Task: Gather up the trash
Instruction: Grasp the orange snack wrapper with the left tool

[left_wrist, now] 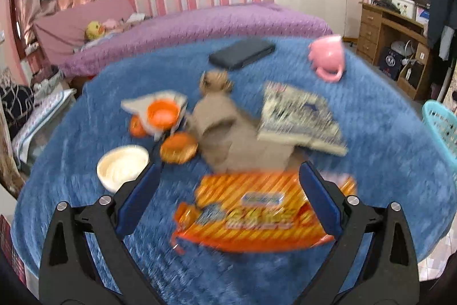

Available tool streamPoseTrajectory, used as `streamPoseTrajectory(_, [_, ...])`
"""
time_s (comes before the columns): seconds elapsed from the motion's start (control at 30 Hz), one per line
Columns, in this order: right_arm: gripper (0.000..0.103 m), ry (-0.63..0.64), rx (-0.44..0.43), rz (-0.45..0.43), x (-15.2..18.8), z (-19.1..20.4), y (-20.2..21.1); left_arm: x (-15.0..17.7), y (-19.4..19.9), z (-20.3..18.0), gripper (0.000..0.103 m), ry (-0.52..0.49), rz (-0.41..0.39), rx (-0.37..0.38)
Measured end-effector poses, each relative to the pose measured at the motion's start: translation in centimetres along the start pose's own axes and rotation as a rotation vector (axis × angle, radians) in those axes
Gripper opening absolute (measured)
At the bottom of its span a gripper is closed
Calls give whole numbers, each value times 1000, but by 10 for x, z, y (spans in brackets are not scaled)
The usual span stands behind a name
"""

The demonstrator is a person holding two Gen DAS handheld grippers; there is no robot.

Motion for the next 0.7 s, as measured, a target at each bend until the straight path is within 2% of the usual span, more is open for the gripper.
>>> streamPoseTrajectory(0.07, [96,40,25,-8,-1,14,0,11,-6,7,95,-3,34,-2])
streamPoseTrajectory(0.13, [96,52,36,-15,-2,21,-1,18,-9,11,95,2,52,13])
streamPoseTrajectory(0.27, [96,39,-6,2,1,37,-9,27,-16,9,92,25,93,93])
streamPoseTrajectory(0.3, [96,44,-9,7,1,40,-11,29,-18,6,85,34,110,119])
streamPoseTrajectory(0.33, [96,48,-12,10,1,43,-12,32,-20,2,83,40,132,147])
streamPoseTrajectory(0.37, [96,53,-16,12,1,47,-13,34,-20,-1,81,33,134,139])
streamPoseTrajectory(0.43, [96,68,-30,14,1,58,-14,34,-17,-9,67,0,128,154])
streamPoseTrajectory(0.5, [96,85,-40,15,1,69,-15,34,-13,-15,49,-12,129,178])
streamPoseTrajectory(0.53, [96,96,-44,16,1,75,-15,34,-11,-18,47,-20,129,189])
streamPoseTrajectory(0.6, [96,115,-54,17,1,85,-16,33,-7,-20,34,-28,125,194])
streamPoseTrajectory(0.67, [96,125,-65,17,1,92,-16,31,-1,-21,26,-17,129,223])
streamPoseTrajectory(0.7, [96,130,-74,18,1,97,-17,29,3,-22,19,-7,126,250])
Point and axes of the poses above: each gripper's, at about its wrist camera, not at the fingertips, and y roughly against the way its jaws point, z to its left, x to its underside, the point moved 10 cm from there along -y, roughly the way its jaws point, and after that the axes turned 4 degrees about y, right-handed, at the moved point
